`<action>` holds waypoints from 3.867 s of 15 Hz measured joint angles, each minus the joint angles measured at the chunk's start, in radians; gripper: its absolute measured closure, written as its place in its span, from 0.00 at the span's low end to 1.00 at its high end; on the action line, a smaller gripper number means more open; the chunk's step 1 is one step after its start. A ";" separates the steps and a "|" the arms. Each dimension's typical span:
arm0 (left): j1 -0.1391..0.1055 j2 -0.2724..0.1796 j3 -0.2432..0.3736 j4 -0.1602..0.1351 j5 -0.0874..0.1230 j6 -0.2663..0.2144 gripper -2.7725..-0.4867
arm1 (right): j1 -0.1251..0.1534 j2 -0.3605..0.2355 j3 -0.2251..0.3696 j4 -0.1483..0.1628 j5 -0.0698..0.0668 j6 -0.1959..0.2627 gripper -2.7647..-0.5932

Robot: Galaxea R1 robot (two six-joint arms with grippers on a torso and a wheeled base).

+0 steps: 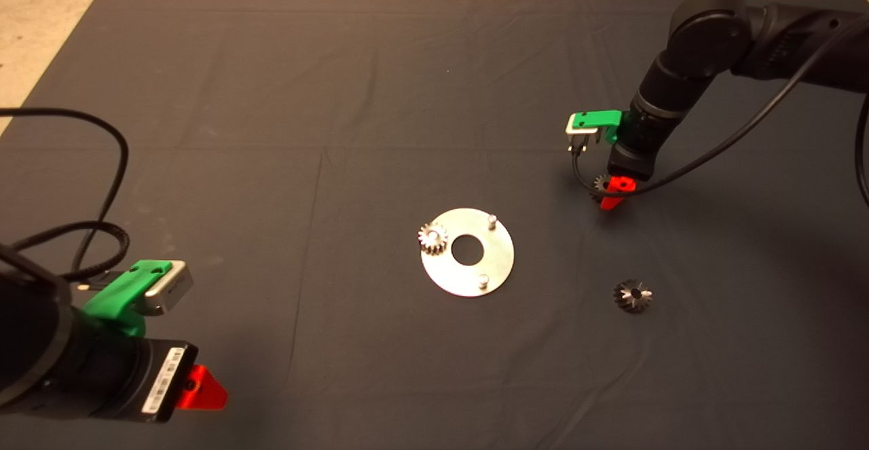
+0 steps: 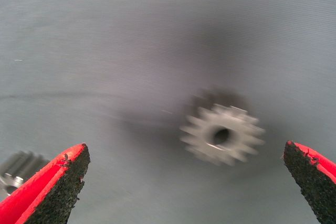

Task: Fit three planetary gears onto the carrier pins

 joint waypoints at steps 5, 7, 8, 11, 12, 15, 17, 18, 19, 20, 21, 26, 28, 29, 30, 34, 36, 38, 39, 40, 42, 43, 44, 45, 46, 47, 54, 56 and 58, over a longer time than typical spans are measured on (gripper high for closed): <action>0.000 -0.006 0.000 0.000 0.000 0.000 0.19 | -0.028 -0.005 0.044 -0.074 0.000 0.018 0.01; 0.000 -0.006 0.002 0.000 0.000 0.000 0.19 | -0.028 -0.012 0.047 -0.096 0.000 0.018 0.01; 0.000 -0.007 0.002 -0.001 0.000 0.000 0.19 | -0.030 -0.014 0.047 -0.103 0.000 0.018 0.01; 0.000 -0.006 0.002 -0.001 0.000 0.000 0.19 | -0.030 -0.017 0.046 -0.125 0.000 0.018 0.01; 0.000 -0.006 0.002 -0.001 0.000 0.000 0.19 | -0.030 -0.017 0.043 -0.127 0.000 0.018 0.01; 0.000 -0.006 0.002 -0.001 0.000 0.000 0.19 | -0.030 -0.018 0.013 -0.135 0.000 0.018 0.01; 0.000 -0.006 0.002 -0.002 0.000 0.000 0.19 | -0.030 -0.020 -0.006 -0.138 -0.001 0.017 0.01; 0.000 -0.006 0.002 -0.002 0.000 0.000 0.19 | -0.030 -0.020 -0.014 -0.138 -0.001 0.017 0.01; 0.000 -0.007 0.002 -0.002 0.000 0.000 0.19 | -0.030 -0.019 -0.022 -0.138 -0.001 0.017 0.01; 0.000 -0.006 0.002 -0.002 0.000 0.000 0.19 | -0.030 -0.019 -0.029 -0.139 0.000 0.017 0.01; 0.000 -0.006 0.002 -0.002 0.000 0.000 0.19 | -0.030 -0.019 -0.034 -0.139 -0.001 0.017 0.01; 0.000 -0.006 0.002 -0.002 0.000 0.000 0.19 | -0.038 -0.019 -0.044 -0.139 0.000 0.017 0.03; 0.000 -0.006 0.002 -0.002 0.000 0.000 0.19 | -0.041 -0.019 -0.046 -0.139 0.000 0.017 0.10; 0.000 -0.006 0.002 -0.002 0.000 0.000 0.19 | -0.041 -0.019 -0.046 -0.138 0.000 0.017 0.10; 0.000 -0.006 0.002 -0.002 0.000 0.000 0.19 | -0.041 -0.019 -0.046 -0.138 0.000 0.017 0.10; 0.000 -0.006 0.003 -0.002 0.000 0.000 0.19 | -0.041 -0.019 -0.050 -0.137 0.000 0.018 0.18; 0.000 -0.006 0.003 -0.002 0.000 0.000 0.19 | -0.041 -0.019 -0.050 -0.136 0.000 0.017 0.24; 0.000 -0.007 0.003 -0.002 0.000 0.000 0.19 | -0.047 -0.019 -0.050 -0.136 0.000 0.017 0.25; 0.000 -0.007 0.003 -0.002 0.000 0.000 0.19 | -0.052 -0.019 -0.050 -0.136 0.000 0.017 0.29; 0.000 -0.007 0.003 -0.002 0.000 0.000 0.19 | -0.055 -0.019 -0.050 -0.136 0.000 0.017 0.30; 0.000 -0.007 0.003 -0.002 0.000 0.000 0.19 | -0.057 -0.019 -0.050 -0.135 0.000 0.017 0.30; 0.000 -0.007 0.003 -0.002 0.000 0.000 0.19 | -0.057 -0.017 -0.050 -0.134 -0.001 0.017 0.36; 0.000 -0.007 0.003 -0.002 0.000 0.000 0.19 | -0.057 -0.016 -0.050 -0.134 0.000 0.017 0.38; 0.000 -0.007 0.003 -0.002 0.000 0.000 0.19 | -0.057 -0.014 -0.050 -0.134 0.000 0.017 0.38; 0.000 -0.007 0.003 -0.002 0.000 0.000 0.19 | -0.057 -0.014 -0.050 -0.133 0.000 0.017 0.38; 0.000 -0.008 0.003 -0.002 0.000 0.000 0.19 | -0.057 -0.014 -0.050 -0.133 0.000 0.017 0.41; 0.000 -0.009 0.003 -0.002 0.000 0.000 0.19 | -0.057 -0.013 -0.050 -0.133 0.000 0.018 0.49; 0.000 -0.009 0.003 -0.002 0.000 0.000 0.19 | -0.057 -0.013 -0.050 -0.133 0.000 0.018 0.56; 0.000 -0.010 0.003 -0.003 0.000 0.000 0.19 | -0.059 -0.011 -0.050 -0.133 -0.001 0.018 0.57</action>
